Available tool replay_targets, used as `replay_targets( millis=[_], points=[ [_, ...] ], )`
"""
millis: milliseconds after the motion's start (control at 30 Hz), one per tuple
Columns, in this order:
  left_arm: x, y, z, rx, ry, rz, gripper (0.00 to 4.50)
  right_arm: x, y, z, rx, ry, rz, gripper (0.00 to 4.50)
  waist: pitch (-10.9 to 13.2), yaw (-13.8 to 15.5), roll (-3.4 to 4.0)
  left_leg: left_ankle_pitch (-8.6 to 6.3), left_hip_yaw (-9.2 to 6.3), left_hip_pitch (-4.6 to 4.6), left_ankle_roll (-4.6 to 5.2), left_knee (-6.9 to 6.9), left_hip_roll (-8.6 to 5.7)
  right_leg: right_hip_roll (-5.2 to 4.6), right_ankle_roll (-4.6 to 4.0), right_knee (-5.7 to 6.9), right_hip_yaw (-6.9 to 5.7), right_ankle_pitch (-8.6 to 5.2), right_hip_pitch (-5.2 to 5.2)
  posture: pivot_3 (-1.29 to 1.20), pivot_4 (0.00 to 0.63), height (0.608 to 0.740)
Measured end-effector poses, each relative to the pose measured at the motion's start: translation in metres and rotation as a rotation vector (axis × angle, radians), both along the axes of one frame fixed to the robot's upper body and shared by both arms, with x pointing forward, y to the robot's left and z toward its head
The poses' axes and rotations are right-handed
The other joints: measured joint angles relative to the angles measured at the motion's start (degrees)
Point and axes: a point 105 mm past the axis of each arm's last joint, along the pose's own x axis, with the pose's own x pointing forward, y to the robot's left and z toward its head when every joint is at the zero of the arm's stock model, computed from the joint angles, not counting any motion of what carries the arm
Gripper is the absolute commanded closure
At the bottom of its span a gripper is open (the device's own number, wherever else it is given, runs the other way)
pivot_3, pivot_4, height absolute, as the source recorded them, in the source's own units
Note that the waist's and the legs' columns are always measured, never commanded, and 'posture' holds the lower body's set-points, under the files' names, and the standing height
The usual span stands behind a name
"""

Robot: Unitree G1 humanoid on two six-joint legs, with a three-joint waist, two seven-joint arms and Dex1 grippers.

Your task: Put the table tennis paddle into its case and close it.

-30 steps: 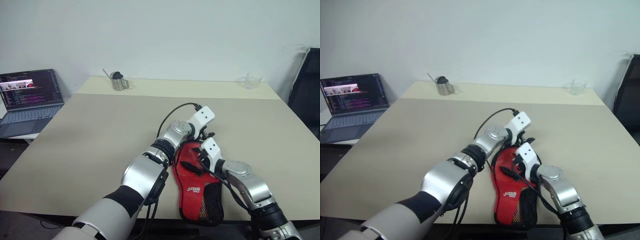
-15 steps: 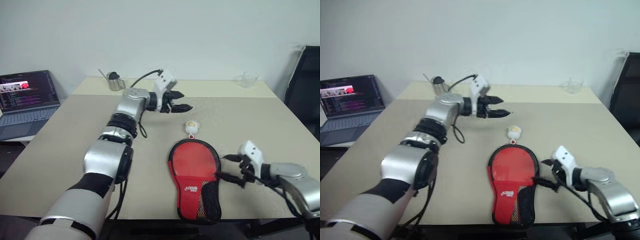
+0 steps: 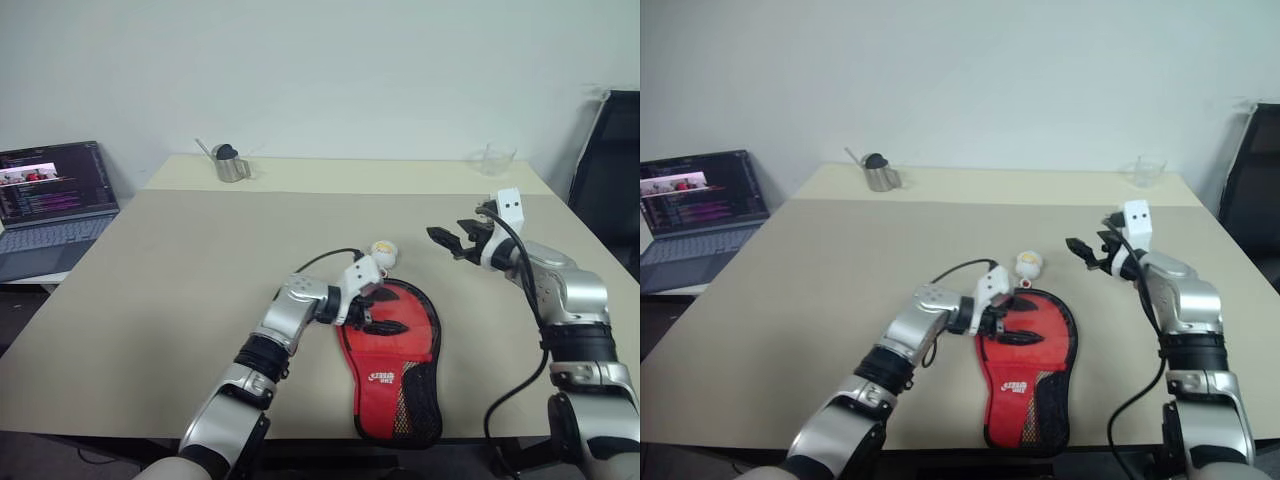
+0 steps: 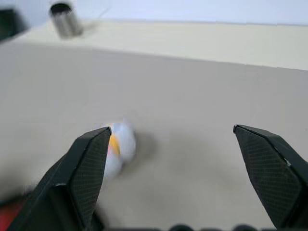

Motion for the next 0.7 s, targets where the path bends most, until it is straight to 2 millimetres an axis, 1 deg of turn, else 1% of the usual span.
replay_targets(
  millis=[67, 100, 200, 233, 400, 533, 633, 700],
  points=[
    [0.004, 0.0, -0.011, 0.029, -0.019, 0.059, 0.8, 0.011, 0.015, -0.007, 0.018, 0.04, -0.016, 0.0, 0.0, -0.4, 0.02, 0.0, 0.03, 0.02, 0.01, 0.0, 0.0, -0.01, 0.0, 0.01, 0.03, 0.0, 0.0, 0.0, 0.15, 0.74],
    [0.006, 0.0, -0.011, 0.022, -0.025, 0.081, 0.8, 0.014, 0.021, -0.012, 0.02, 0.059, -0.021, 0.0, 0.0, -0.5, 0.02, 0.0, -0.01, 0.01, 0.01, 0.0, 0.0, -0.02, 0.01, 0.01, -0.01, 0.0, 0.02, 0.0, 0.15, 0.74],
    [0.016, -0.002, -0.012, 0.011, -0.055, 0.178, 0.8, 0.026, 0.052, -0.031, 0.036, 0.132, -0.035, 0.0, 0.0, -0.6, 0.05, 0.01, -0.01, 0.05, 0.02, 0.02, 0.0, -0.03, 0.01, 0.05, -0.02, 0.01, 0.04, 0.0, 0.15, 0.74],
    [0.019, -0.001, -0.012, 0.007, -0.065, 0.213, 0.8, 0.029, 0.06, -0.039, 0.035, 0.159, -0.047, 0.0, 0.0, -0.6, 0.06, 0.01, -0.02, 0.07, 0.02, 0.02, 0.01, -0.03, 0.01, 0.06, -0.03, 0.01, 0.05, 0.0, 0.15, 0.74],
    [0.033, 0.011, -0.009, 0.01, -0.108, 0.333, 0.8, 0.033, 0.077, -0.07, 0.052, 0.261, -0.088, 0.0, -0.1, -0.6, 0.08, 0.02, 0.02, 0.09, 0.03, 0.02, 0.0, -0.04, 0.01, 0.07, -0.01, 0.02, 0.07, 0.0, 0.15, 0.74],
    [0.034, 0.018, -0.008, 0.009, -0.12, 0.369, 0.8, 0.034, 0.09, -0.077, 0.053, 0.274, -0.084, 0.0, -0.1, -0.7, 0.1, 0.02, 0.01, 0.12, 0.03, 0.02, 0.03, -0.04, -0.01, 0.09, -0.01, 0.03, 0.07, 0.0, 0.15, 0.74],
    [0.032, 0.021, -0.008, 0.01, -0.12, 0.386, 0.8, 0.035, 0.095, -0.08, 0.04, 0.275, -0.083, 0.0, -0.1, -0.8, 0.11, 0.02, 0.0, 0.14, 0.03, 0.01, 0.08, -0.03, -0.05, 0.11, -0.02, 0.05, 0.08, 0.0, 0.15, 0.74],
    [0.032, 0.024, -0.008, 0.013, -0.12, 0.396, 0.77, 0.035, 0.097, -0.082, 0.039, 0.276, -0.081, 0.4, -0.1, -0.8, 0.12, 0.02, 0.01, 0.16, 0.03, 0.01, 0.1, -0.03, -0.07, 0.12, 0.0, 0.06, 0.08, 0.0, 0.15, 0.74]
  ],
)
